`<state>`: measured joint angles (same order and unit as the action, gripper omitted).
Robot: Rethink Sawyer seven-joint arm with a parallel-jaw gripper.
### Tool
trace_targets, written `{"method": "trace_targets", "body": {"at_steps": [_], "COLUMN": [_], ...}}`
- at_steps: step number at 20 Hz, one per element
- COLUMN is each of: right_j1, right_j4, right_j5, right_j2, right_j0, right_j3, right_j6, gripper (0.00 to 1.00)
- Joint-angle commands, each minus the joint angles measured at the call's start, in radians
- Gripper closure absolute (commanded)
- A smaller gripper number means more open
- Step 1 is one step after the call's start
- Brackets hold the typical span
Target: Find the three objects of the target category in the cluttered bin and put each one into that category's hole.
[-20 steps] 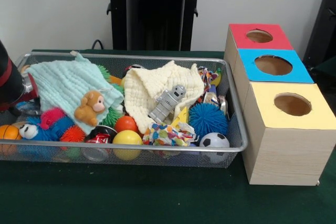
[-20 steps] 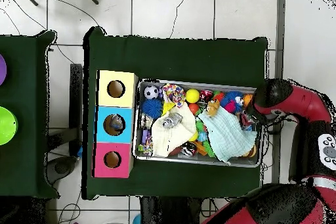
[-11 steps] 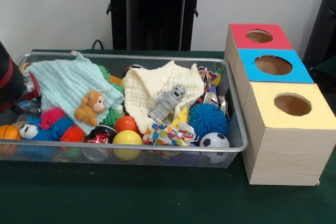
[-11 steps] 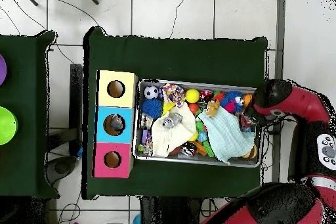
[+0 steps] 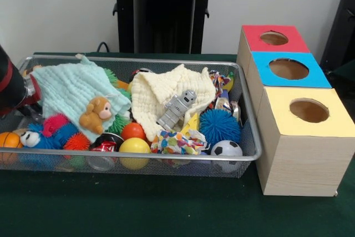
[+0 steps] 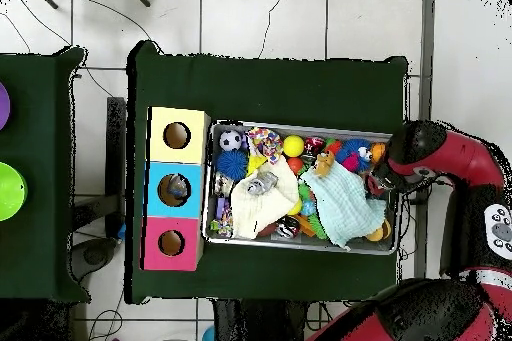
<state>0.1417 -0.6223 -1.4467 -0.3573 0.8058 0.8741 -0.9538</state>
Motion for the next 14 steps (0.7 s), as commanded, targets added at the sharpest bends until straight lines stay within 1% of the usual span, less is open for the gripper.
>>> {"method": "trace_targets", "body": {"at_steps": [1, 5, 7, 9, 11, 14], "right_j1": [-0.057, -0.053, -0.046, -0.034, 0.001, 0.08], "right_j4": [-0.033, -0.036, -0.035, -0.04, -0.033, -0.016], "right_j5": [-0.091, -0.071, -0.021, -0.011, -0.017, 0.008], "right_j2": [-0.025, -0.028, -0.031, -0.03, -0.034, -0.043], "right_j0": [0.017, 0.019, 0.027, 0.028, 0.036, 0.047], "right_j3": [0.042, 0.048, 0.061, 0.061, 0.076, 0.116], "right_j6": [0.329, 0.329, 0.317, 0.325, 0.343, 0.348], "gripper": [1.0, 1.0, 1.0, 1.0, 1.0, 1.0]}}
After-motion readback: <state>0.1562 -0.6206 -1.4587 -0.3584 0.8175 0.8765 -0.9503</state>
